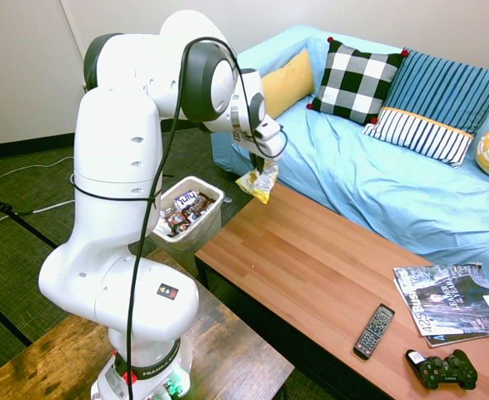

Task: Throw the chip bag in the trash bin

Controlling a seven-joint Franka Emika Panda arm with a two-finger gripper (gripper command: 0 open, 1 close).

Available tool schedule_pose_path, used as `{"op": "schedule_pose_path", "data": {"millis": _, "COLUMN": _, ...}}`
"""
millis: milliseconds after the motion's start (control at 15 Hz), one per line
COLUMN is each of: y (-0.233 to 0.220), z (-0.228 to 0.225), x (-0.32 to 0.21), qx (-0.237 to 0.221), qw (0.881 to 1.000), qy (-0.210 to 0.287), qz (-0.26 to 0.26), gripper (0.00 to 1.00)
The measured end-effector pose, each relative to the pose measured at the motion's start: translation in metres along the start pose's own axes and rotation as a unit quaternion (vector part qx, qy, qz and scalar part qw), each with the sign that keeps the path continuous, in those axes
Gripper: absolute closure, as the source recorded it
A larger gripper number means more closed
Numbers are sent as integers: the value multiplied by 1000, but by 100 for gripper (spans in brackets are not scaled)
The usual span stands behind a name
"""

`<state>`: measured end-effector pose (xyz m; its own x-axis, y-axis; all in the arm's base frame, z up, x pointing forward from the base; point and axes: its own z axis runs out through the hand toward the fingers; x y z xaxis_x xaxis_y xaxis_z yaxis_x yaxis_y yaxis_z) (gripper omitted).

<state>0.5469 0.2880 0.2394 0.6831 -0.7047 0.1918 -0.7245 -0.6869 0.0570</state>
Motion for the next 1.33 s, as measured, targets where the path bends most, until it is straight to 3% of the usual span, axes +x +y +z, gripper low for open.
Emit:
{"op": "schedule_pose_path", "data": {"millis": 400, "y": -32, "z": 12, "x": -177, "qx": -21, "qw": 992, "qy": 41, "qz": -114, "gripper": 100}}
{"op": "schedule_pose_path", "data": {"millis": 733, "y": -55, "z": 16, "x": -258, "qx": -21, "qw": 985, "qy": 51, "qz": -161, "gripper": 100}}
{"op": "schedule_pose_path", "data": {"millis": 800, "y": -57, "z": 20, "x": -267, "qx": -21, "qw": 985, "qy": 50, "qz": -166, "gripper": 0}}
{"op": "schedule_pose_path", "data": {"millis": 1000, "y": -61, "z": 25, "x": -272, "qx": -20, "qw": 980, "qy": 49, "qz": -191, "gripper": 0}}
{"op": "schedule_pose_path", "data": {"millis": 1333, "y": -68, "z": 20, "x": -264, "qx": -15, "qw": 981, "qy": 45, "qz": -187, "gripper": 0}}
